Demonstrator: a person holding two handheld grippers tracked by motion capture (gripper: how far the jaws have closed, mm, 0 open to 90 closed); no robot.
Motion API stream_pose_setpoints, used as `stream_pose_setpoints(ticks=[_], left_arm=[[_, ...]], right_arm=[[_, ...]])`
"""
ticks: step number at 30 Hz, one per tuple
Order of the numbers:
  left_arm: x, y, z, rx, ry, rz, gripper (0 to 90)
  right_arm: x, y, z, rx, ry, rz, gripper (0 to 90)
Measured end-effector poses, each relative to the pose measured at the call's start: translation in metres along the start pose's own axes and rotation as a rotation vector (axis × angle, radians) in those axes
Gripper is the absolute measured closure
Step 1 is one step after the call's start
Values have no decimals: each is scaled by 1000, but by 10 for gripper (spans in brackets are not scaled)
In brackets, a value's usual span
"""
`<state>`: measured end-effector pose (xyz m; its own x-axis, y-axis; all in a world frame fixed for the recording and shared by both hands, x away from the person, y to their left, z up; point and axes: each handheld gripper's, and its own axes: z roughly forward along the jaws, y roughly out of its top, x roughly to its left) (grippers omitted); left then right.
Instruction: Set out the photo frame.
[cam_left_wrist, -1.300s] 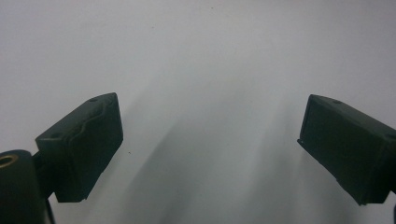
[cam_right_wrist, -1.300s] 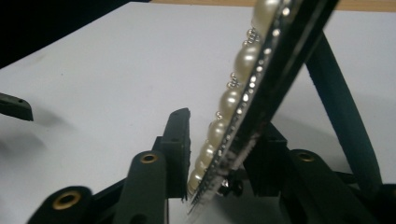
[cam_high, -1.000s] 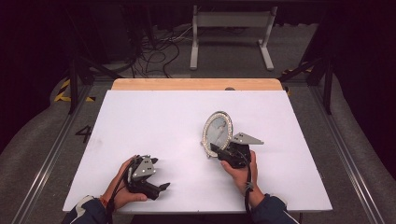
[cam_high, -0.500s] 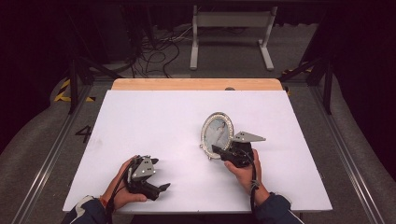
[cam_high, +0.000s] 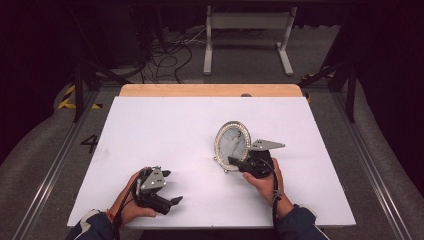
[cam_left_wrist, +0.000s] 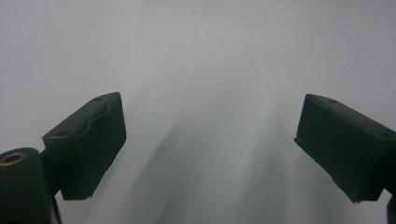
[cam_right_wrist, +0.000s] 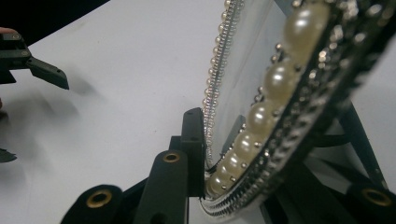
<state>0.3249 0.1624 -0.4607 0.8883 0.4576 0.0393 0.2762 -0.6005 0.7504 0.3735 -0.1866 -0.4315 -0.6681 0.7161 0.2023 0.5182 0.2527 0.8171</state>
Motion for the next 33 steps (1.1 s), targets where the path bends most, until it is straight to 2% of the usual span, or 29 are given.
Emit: stream_pose_setpoints(ticks=[4, 5, 6, 12, 14, 19, 22, 25, 27, 33], left_arm=[[1, -1, 0, 5, -1, -5, 88], [1, -1, 0, 7, -2, -6, 88], [1, 0, 1, 10, -1, -1, 88], [0, 0, 1, 20, 2, 4, 86], [1, -1, 1, 17, -1, 0, 85], [2, -2, 1, 19, 0, -1, 85], [2, -1, 2, 21, -7, 0, 85], [3, -1, 4, 35, -4, 12, 84], [3, -1, 6, 38, -4, 4, 85], [9, 8, 11, 14, 0, 1, 85]], right_arm=[[1, 0, 0, 0, -7, -5, 771], [2, 0, 0, -1, -14, -12, 757], [4, -1, 2, 12, -26, -19, 700], [14, -6, 10, 21, -48, -72, 628], [15, -8, 11, 13, -62, -70, 655], [11, -10, 10, -7, -63, -31, 757], [8, -9, 10, -3, -36, -22, 765], [5, -7, 10, 17, -14, -43, 764], [1, -5, 10, 34, 14, -47, 768], [-7, -2, 10, 54, 65, -65, 771]])
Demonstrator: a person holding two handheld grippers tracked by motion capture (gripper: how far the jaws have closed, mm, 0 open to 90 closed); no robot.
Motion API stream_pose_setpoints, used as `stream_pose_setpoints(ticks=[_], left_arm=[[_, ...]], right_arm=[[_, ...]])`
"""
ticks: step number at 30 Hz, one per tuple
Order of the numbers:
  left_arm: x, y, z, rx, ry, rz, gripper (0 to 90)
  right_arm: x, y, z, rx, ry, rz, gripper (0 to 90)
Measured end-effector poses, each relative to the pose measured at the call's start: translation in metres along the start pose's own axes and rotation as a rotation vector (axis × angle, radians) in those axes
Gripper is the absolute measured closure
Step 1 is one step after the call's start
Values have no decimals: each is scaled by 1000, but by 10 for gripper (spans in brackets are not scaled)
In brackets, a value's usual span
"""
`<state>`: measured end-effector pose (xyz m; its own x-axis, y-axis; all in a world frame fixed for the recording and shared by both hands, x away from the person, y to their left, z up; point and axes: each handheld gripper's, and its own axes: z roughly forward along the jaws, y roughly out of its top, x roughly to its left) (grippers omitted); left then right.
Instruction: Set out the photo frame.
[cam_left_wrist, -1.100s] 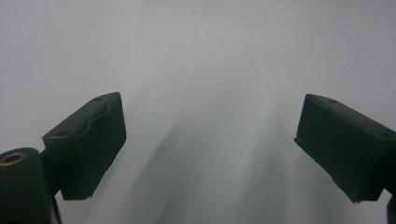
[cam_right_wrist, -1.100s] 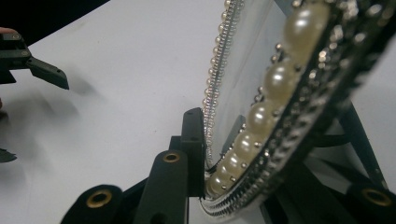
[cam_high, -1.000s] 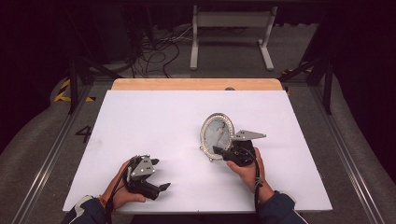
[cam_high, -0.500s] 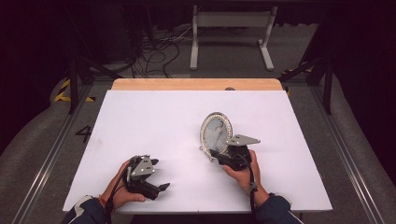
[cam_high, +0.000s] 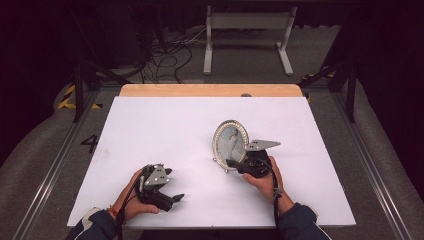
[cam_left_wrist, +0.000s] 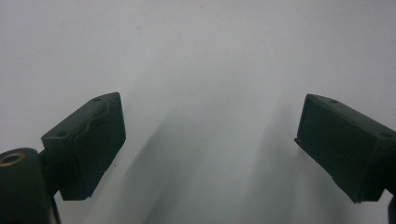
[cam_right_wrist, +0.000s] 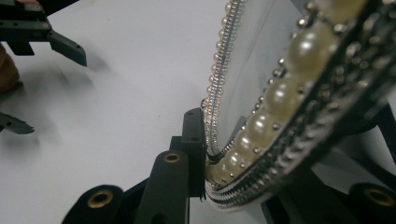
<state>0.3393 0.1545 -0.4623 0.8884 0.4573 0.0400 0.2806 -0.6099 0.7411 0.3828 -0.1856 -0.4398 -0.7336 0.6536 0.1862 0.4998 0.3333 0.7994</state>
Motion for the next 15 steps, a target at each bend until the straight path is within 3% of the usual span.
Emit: stream_pose_setpoints(ticks=[4, 10, 15], left_arm=[[8, 11, 6, -24, -3, -13, 87], [20, 30, 18, -59, -12, -22, 105], [32, 46, 28, -90, -16, -48, 102]], right_arm=[[0, 0, 0, 3, -1, -10, 762], [5, 0, -3, 12, -44, -31, 660], [15, 1, -9, 30, -88, -96, 479]])
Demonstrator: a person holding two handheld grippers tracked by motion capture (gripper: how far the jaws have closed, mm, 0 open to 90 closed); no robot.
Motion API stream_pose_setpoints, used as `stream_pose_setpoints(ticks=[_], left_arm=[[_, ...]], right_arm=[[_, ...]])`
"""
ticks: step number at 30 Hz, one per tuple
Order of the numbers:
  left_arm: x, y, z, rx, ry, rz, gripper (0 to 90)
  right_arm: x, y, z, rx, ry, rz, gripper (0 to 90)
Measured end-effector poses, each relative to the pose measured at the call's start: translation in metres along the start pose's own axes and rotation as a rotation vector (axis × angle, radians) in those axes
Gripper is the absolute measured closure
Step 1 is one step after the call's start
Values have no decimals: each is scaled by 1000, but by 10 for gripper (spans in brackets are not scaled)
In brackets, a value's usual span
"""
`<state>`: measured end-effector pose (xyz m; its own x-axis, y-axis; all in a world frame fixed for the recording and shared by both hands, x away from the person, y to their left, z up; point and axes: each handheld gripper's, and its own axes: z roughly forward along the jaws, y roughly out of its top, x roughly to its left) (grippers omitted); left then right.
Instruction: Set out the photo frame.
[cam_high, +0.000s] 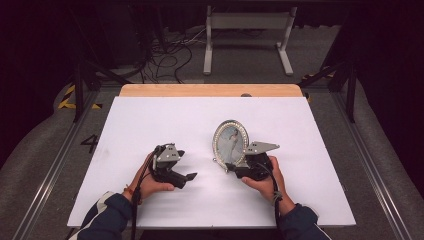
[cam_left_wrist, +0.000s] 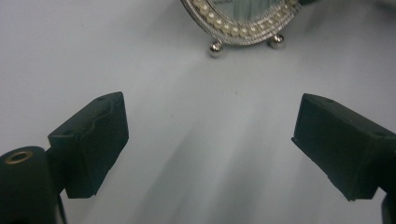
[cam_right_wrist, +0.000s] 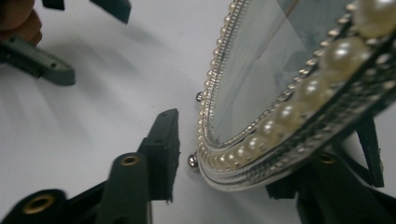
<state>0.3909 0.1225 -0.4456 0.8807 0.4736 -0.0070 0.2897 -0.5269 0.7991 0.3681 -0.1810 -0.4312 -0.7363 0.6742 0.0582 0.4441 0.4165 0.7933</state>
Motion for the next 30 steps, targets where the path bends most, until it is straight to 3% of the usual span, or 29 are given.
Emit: stream_pose_setpoints(ticks=[4, 7, 9, 13, 16, 20, 23, 30], left_arm=[[4, 8, 7, -4, -9, -3, 62], [3, 10, 10, 1, -18, 18, 51], [4, 13, 12, 2, -25, 28, 50], [6, 19, 16, -9, -13, 39, 61], [10, 26, 23, -20, -13, 29, 73], [13, 33, 32, -43, 13, 34, 169], [16, 39, 38, -71, -17, -4, 205], [15, 48, 51, -96, -63, -12, 300]], right_arm=[[12, -5, -6, 6, -35, -63, 235], [14, -12, -14, -22, -40, -63, 93], [15, -15, -18, -25, -52, -80, 53], [16, -18, -21, -47, -69, -74, 58], [16, -18, -22, -68, -65, -67, 111], [18, -17, -26, -96, -78, -75, 327], [19, -16, -29, -119, -93, -58, 421], [15, -17, -32, -134, -109, -15, 579]])
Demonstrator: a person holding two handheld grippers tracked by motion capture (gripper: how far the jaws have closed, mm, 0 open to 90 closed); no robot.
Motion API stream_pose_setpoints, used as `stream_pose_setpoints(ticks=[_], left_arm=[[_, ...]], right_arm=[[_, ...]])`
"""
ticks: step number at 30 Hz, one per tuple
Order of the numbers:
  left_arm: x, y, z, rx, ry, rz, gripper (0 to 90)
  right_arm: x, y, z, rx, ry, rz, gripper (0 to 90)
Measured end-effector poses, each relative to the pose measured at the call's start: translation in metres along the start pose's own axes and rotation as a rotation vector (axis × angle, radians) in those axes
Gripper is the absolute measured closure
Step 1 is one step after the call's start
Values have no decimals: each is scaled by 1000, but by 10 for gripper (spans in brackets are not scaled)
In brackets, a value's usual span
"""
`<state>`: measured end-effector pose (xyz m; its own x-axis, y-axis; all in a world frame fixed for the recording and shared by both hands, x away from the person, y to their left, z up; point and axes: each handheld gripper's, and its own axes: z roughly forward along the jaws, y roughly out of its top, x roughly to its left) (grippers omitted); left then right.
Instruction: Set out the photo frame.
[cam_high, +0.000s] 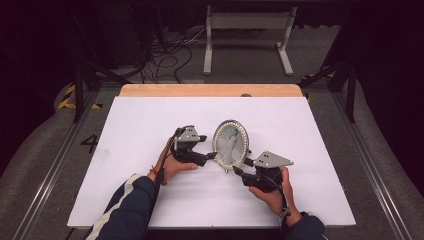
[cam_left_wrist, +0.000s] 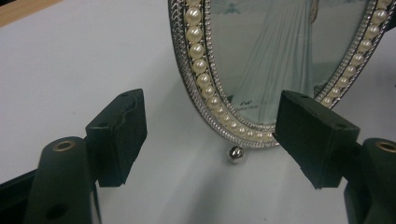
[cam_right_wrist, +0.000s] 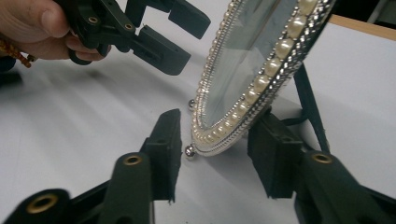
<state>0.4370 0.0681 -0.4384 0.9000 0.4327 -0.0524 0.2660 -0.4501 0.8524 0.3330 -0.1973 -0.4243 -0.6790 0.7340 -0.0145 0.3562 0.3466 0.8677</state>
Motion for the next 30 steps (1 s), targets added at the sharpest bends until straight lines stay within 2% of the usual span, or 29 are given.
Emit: stream_pose_setpoints(ticks=[5, 9, 14, 18, 23, 25, 26, 27, 30], left_arm=[[4, 2, 8, -4, -13, -24, 313], [6, 1, 10, -1, -32, -24, 382], [7, 1, 13, 0, -56, -17, 462], [5, 1, 16, 6, -65, -2, 463], [8, 0, 14, -1, -82, -18, 490], [7, -1, 13, 0, -71, -10, 512], [5, -1, 11, -2, -48, 22, 540], [4, -1, 10, 4, -41, 36, 543], [4, -1, 8, 7, -40, 39, 550]], right_arm=[[-3, 0, -3, -16, -38, 43, 642], [-6, 1, -6, -53, -54, 80, 736], [-7, 0, -5, -60, -45, 91, 738], [-7, 0, -5, -57, -47, 92, 738], [-10, 1, -5, -51, -33, 87, 738], [-10, 1, -5, -49, -30, 91, 738], [-10, 1, -5, -47, -35, 89, 736], [-11, 1, -5, -45, -36, 92, 736], [-13, 1, -5, -44, -29, 103, 736]])
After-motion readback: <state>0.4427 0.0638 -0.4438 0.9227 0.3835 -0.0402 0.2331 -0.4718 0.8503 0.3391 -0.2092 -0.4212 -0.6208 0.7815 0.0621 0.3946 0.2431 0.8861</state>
